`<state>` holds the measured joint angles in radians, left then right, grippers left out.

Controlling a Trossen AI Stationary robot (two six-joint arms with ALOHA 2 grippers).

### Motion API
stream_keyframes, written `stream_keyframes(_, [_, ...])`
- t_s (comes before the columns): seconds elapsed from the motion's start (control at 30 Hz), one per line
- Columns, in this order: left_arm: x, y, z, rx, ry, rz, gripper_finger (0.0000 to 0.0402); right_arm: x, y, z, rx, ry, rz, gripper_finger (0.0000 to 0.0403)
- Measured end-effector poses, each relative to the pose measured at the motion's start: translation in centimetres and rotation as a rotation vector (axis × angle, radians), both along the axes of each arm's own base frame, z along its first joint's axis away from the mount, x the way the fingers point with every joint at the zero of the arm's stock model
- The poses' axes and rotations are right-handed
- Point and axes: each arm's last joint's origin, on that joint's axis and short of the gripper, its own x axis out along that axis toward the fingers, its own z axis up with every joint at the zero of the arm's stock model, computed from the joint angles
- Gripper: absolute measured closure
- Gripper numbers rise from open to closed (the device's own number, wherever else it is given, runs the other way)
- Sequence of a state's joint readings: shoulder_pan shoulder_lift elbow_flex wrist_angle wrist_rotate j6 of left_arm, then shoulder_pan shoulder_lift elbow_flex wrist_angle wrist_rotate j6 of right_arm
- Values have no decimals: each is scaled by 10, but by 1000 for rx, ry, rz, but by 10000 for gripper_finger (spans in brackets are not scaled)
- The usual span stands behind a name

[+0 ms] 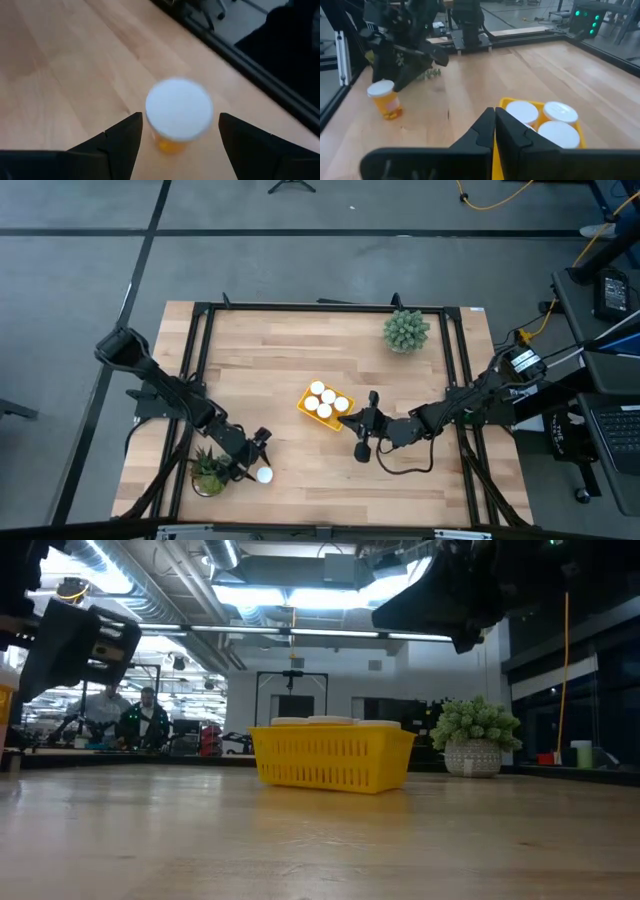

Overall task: Pick and place pill bottles into a basket
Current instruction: Put the orange pill bottle into the yellow bin

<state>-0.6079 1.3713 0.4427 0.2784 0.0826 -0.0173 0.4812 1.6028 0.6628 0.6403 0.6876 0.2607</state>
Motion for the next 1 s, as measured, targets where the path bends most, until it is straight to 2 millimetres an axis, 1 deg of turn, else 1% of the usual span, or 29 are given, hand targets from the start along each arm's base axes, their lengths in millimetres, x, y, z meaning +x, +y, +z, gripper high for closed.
stream_keyframes(0.13, [4, -2, -1, -16, -30, -1, 144, 0, 0, 0, -2, -3, 1, 385])
stream_keyframes(0.4, [7, -5, -8, -13, -26, 0, 144, 0, 0, 0, -1, -4, 1, 385])
stream_keyframes(0.87, [8, -5, -7, -10, -46, -8, 144, 0, 0, 1, -2, -7, 1, 385])
stream_keyframes(1.0, [9, -5, -11, 2, -38, -2, 144, 0, 0, 1, -1, -10, 1, 385])
